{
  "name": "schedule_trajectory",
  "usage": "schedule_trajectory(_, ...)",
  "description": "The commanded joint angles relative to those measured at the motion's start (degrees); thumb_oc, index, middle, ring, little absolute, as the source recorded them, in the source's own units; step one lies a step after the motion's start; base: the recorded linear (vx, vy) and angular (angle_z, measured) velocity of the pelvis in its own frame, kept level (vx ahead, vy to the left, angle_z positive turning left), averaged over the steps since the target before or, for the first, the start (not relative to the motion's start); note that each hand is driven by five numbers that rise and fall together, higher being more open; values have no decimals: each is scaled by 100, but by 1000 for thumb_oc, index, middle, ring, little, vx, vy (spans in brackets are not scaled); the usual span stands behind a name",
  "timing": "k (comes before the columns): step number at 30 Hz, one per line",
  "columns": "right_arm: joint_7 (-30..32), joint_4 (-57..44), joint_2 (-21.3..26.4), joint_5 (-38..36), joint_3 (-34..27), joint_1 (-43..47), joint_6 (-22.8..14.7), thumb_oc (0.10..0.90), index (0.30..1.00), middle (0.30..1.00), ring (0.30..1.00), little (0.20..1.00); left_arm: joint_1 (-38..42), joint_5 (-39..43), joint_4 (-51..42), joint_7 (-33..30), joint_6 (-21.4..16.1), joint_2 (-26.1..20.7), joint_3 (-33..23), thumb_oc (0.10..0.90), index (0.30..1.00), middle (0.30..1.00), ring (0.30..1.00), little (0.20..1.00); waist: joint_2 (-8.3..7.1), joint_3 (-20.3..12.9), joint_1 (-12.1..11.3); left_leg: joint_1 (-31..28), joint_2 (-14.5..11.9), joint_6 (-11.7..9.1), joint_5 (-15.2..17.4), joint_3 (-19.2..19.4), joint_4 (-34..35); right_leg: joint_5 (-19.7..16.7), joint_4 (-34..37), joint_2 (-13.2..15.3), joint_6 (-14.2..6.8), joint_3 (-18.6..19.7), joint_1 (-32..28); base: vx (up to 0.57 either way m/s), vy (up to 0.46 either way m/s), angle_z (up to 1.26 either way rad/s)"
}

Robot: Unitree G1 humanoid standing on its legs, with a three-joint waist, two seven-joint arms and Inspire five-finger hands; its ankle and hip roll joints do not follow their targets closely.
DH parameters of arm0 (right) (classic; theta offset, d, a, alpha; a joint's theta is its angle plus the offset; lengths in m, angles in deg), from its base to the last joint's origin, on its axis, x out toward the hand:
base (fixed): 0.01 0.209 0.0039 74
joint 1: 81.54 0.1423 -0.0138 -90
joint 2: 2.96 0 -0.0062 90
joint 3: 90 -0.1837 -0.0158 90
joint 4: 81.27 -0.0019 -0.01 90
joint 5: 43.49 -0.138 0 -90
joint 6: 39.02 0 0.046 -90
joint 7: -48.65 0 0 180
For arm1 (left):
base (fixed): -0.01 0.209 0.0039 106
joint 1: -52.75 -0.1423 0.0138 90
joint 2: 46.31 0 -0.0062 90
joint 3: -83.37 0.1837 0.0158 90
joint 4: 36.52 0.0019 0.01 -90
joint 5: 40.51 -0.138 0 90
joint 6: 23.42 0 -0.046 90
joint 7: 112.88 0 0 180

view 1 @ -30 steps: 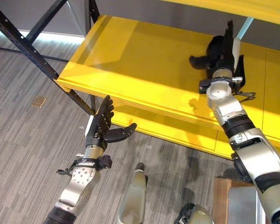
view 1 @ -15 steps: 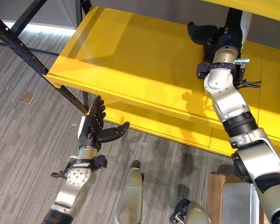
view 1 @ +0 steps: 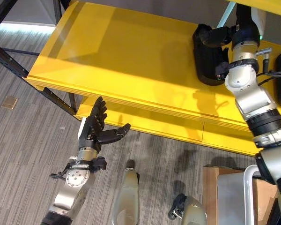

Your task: Move parts from the plastic box to the shelf.

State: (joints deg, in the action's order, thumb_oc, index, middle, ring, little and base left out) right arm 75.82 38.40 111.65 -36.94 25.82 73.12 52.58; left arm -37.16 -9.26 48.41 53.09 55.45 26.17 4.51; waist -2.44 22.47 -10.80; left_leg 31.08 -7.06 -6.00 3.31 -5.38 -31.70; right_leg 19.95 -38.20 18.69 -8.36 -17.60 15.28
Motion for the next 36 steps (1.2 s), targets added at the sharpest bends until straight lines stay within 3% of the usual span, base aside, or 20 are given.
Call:
schedule_trajectory(1, -84, 5, 593, 593, 336, 879, -304, 900, 1000, 1000, 1000, 1000, 24, -86, -893, 176, -503, -313, -305, 900, 1000, 1000, 1000, 1000, 0, -406, 50, -160, -243, 256, 552, 66, -340, -262, 50, -378, 498, 251, -46, 0, 0, 0)
schedule_trajectory(14, -263, 1511, 1077, 1354, 1586, 1561, -274, 900, 1000, 1000, 1000, 1000, 152, -120, -997, 247, -632, -395, -197, 900, 1000, 1000, 1000, 1000, 35, -319, -34, -88, -227, 217, 467, 4, -294, -255, 13, -387, 499, 201, 5, 1, -5, 0)
schedule_trajectory(25, -69, 2545, 1089, 1041, 1913, 2044, -348, 900, 1000, 1000, 1000, 1000, 341, -118, -940, 174, -764, -384, -93, 900, 1000, 1000, 1000, 1000, 138, -240, -237, -17, -132, 228, 395, -57, -220, -221, -24, -349, 478, 84, 40, 8, -4, 0)
schedule_trajectory(26, -57, 2603, 1102, 1050, 1943, 2060, -341, 900, 1000, 1000, 1000, 1000, 341, -112, -930, 172, -769, -379, -93, 900, 1000, 1000, 1000, 1000, 125, -243, -248, -49, -123, 194, 527, -67, -254, -123, -26, -358, 436, 123, -15, 91, -48, 4)
schedule_trajectory(36, 87, 2924, 1445, 1117, 2266, 2431, -285, 900, 1000, 1000, 1000, 1000, 400, -141, -902, 100, -818, -304, -96, 900, 1000, 1000, 1000, 1000, 160, -255, -387, 96, 12, 204, 448, -132, -129, -121, 61, -278, 395, -48, -7, 31, -18, 9)
